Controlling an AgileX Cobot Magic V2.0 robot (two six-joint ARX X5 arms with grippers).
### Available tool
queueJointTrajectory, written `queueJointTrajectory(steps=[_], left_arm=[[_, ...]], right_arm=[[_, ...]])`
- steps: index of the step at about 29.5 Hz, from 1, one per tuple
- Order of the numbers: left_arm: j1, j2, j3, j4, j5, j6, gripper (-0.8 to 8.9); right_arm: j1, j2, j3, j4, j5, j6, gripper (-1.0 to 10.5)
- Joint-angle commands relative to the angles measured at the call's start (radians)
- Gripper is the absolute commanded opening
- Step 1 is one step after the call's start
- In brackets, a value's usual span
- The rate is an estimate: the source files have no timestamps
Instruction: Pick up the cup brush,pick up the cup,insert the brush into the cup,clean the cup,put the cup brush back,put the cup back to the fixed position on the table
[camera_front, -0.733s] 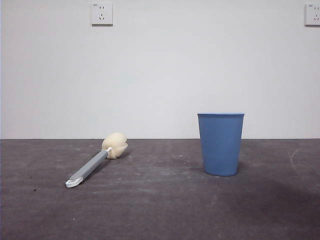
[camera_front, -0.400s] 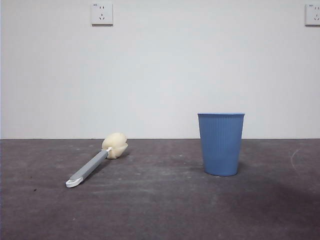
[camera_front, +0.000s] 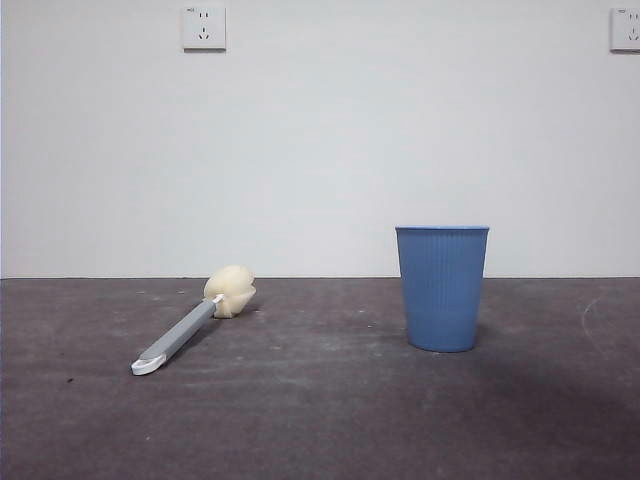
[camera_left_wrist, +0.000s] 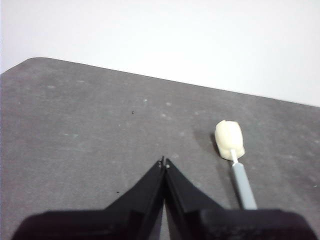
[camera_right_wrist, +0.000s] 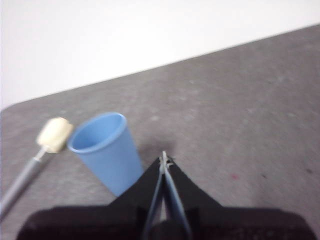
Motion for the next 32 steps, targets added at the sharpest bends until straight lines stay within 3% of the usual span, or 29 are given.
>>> queueJointTrajectory(steps=[1, 6, 14, 18, 26, 32], left_arm=[[0.002, 0.019, 0.057, -0.031, 0.028, -0.026, -0.06], [0.002, 0.092, 0.212, -0.189, 0.114, -0.005, -0.06], [0.002, 0.269, 0.461, -0.477, 0.288, 0.14, -0.06], [0.002, 0.367, 0.576, -0.603, 0.357, 0.222, -0.06], [-0.021, 0.517, 0.746, -0.787, 0.439, 0.308, -0.07], [-0.063, 0.554, 0.767, -0.882, 0.438, 0.354, -0.06]], right_arm=[[0.001, 0.049, 0.056, 0.007, -0.049, 0.016, -0.1], [0.001, 0.188, 0.208, -0.09, -0.149, -0.009, -0.1], [0.002, 0.42, 0.518, -0.425, -0.28, -0.188, -0.1], [0.002, 0.515, 0.668, -0.608, -0.284, -0.265, -0.1], [0.003, 0.615, 0.843, -0.914, -0.36, -0.378, -0.1], [0.003, 0.616, 0.844, -0.962, -0.359, -0.385, 0.0]])
